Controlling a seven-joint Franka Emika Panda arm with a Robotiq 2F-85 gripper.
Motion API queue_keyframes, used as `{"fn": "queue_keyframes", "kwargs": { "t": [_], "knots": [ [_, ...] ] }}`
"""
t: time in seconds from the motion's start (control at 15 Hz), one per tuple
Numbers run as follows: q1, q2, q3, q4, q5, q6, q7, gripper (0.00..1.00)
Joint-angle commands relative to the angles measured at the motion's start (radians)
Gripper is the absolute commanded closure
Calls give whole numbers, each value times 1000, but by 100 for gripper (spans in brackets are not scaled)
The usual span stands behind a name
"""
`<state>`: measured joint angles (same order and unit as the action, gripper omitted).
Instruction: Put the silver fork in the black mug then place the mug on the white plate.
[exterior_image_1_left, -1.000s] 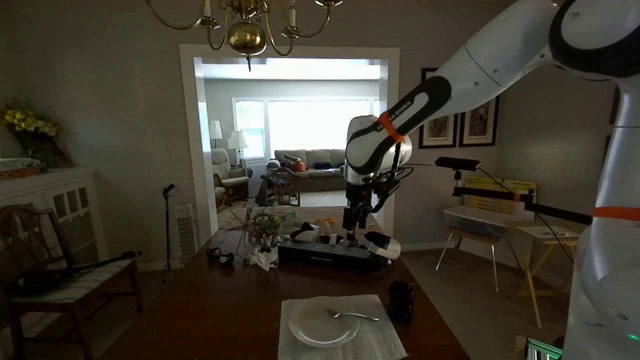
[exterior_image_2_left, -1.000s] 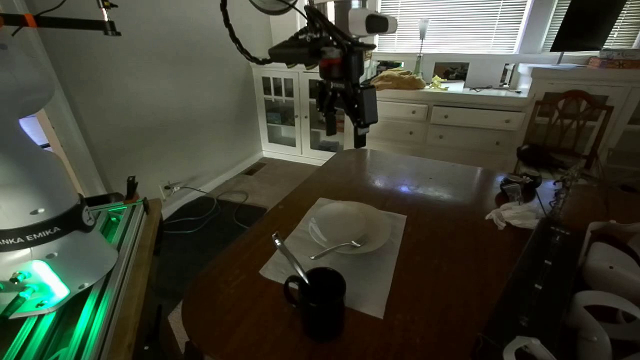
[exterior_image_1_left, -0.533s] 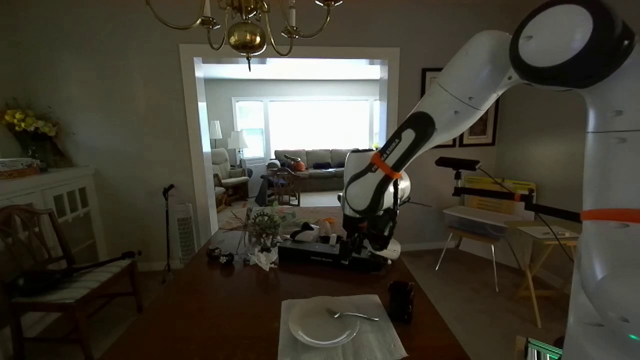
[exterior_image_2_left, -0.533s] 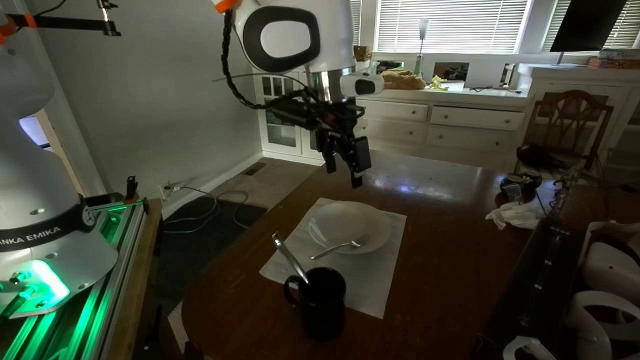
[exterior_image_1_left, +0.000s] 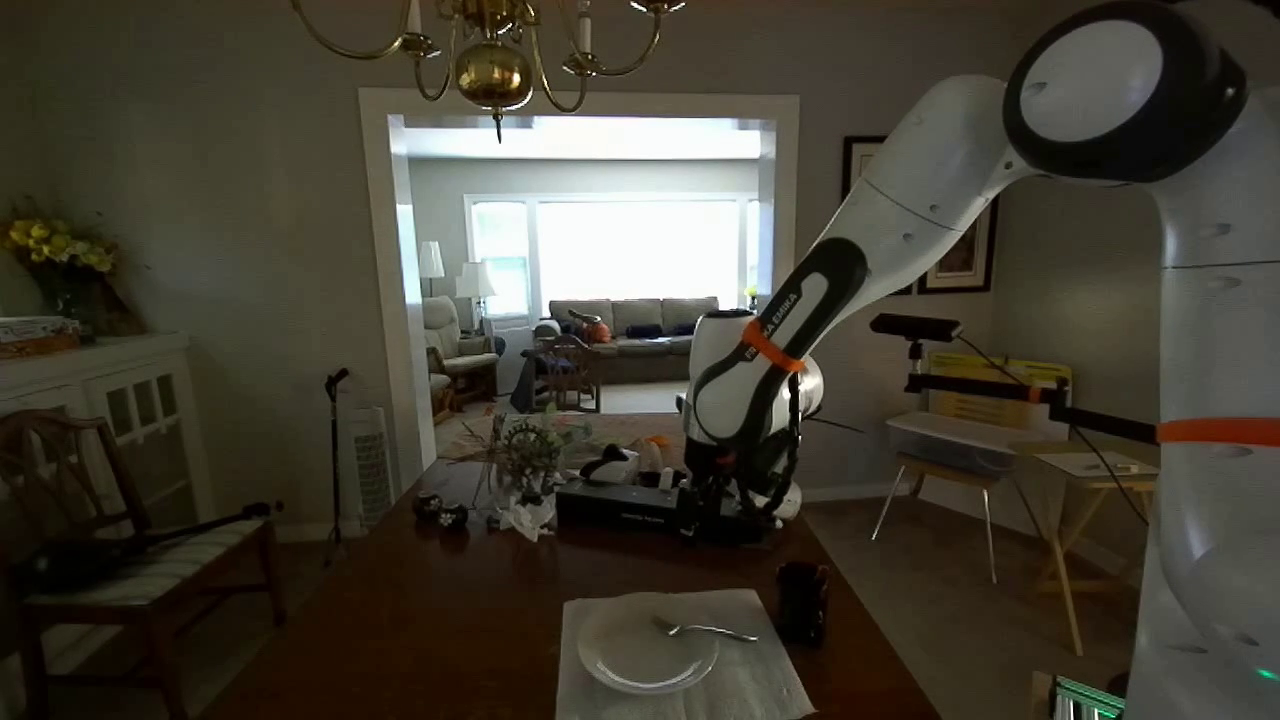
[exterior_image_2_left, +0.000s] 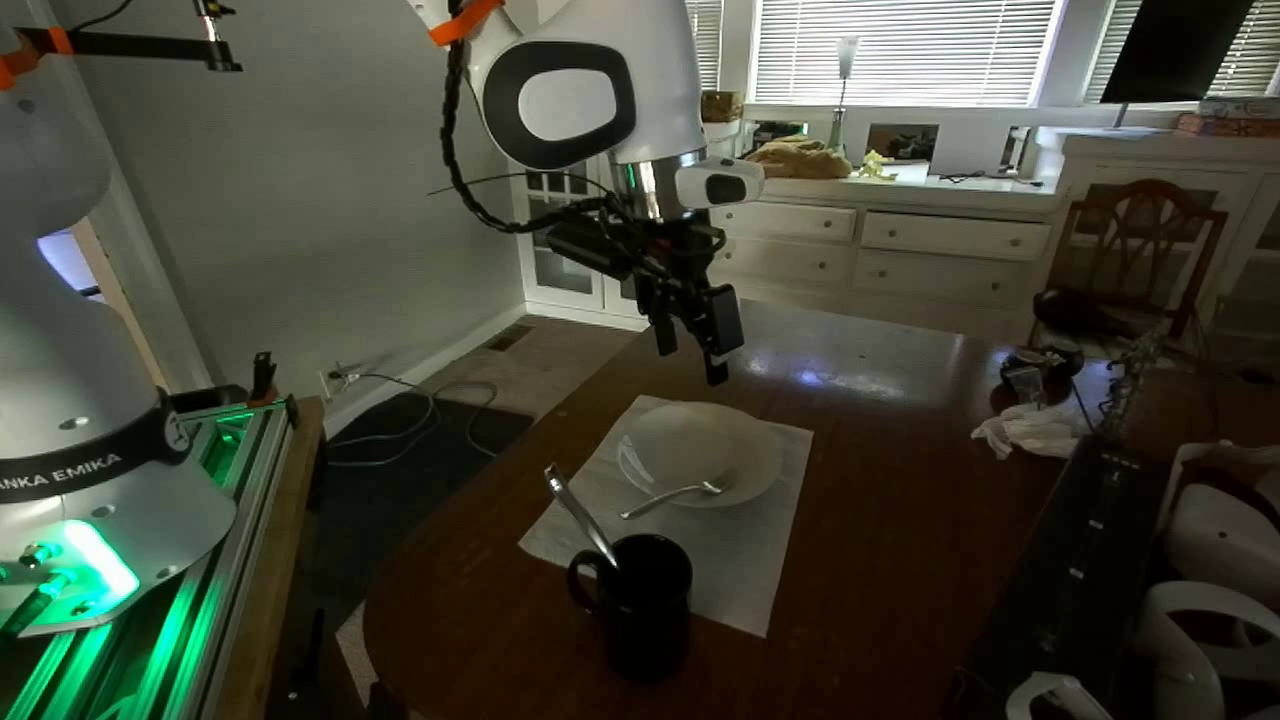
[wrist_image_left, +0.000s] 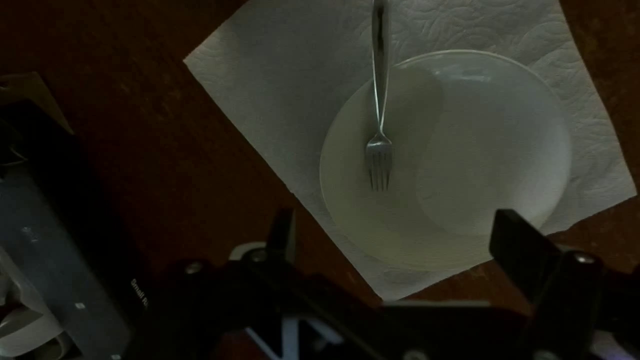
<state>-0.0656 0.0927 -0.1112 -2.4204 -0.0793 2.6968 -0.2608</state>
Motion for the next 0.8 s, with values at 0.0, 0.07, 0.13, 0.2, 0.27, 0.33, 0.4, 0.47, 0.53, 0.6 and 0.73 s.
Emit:
{"fn": "queue_keyframes", "kwargs": {
  "t": [0.0, 0.07, 0.13, 0.2, 0.27, 0.33, 0.4, 0.47, 0.53, 0.6, 0.73],
  "knots": [
    [-10, 27, 12, -6, -11, 17, 27, 0],
    [-10, 42, 15, -11, 0, 28, 25, 0],
    [-9, 61, 16, -19, -5, 46, 30, 0],
    [-9, 77, 17, -25, -8, 55, 31, 0],
    [-9, 95, 18, -32, -12, 71, 33, 0],
    [-10, 110, 19, -40, -10, 92, 34, 0],
    [-11, 130, 19, -44, -12, 116, 36, 0],
    [-15, 145, 24, -46, -1, 130, 29, 0],
    [-15, 162, 23, -51, -6, 152, 34, 0],
    [-21, 178, 27, -58, 1, 171, 30, 0],
    [-24, 202, 27, -64, -3, 191, 36, 0]
  ]
}}
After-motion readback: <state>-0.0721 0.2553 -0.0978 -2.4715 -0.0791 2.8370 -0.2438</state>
